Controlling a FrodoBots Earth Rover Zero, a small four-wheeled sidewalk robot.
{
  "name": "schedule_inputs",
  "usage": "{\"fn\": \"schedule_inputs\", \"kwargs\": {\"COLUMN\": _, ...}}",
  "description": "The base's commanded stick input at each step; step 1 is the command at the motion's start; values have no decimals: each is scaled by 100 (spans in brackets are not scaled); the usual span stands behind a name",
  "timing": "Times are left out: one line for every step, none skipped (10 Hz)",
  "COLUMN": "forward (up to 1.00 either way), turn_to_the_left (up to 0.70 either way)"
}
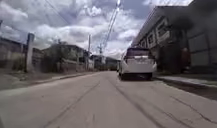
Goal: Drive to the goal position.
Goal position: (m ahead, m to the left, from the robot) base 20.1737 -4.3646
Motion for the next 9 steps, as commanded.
{"fn": "schedule_inputs", "kwargs": {"forward": 50, "turn_to_the_left": 0}}
{"fn": "schedule_inputs", "kwargs": {"forward": 50, "turn_to_the_left": 0}}
{"fn": "schedule_inputs", "kwargs": {"forward": 50, "turn_to_the_left": 0}}
{"fn": "schedule_inputs", "kwargs": {"forward": 50, "turn_to_the_left": 0}}
{"fn": "schedule_inputs", "kwargs": {"forward": 50, "turn_to_the_left": 0}}
{"fn": "schedule_inputs", "kwargs": {"forward": 50, "turn_to_the_left": 0}}
{"fn": "schedule_inputs", "kwargs": {"forward": 50, "turn_to_the_left": 0}}
{"fn": "schedule_inputs", "kwargs": {"forward": 50, "turn_to_the_left": -5}}
{"fn": "schedule_inputs", "kwargs": {"forward": 50, "turn_to_the_left": -38}}
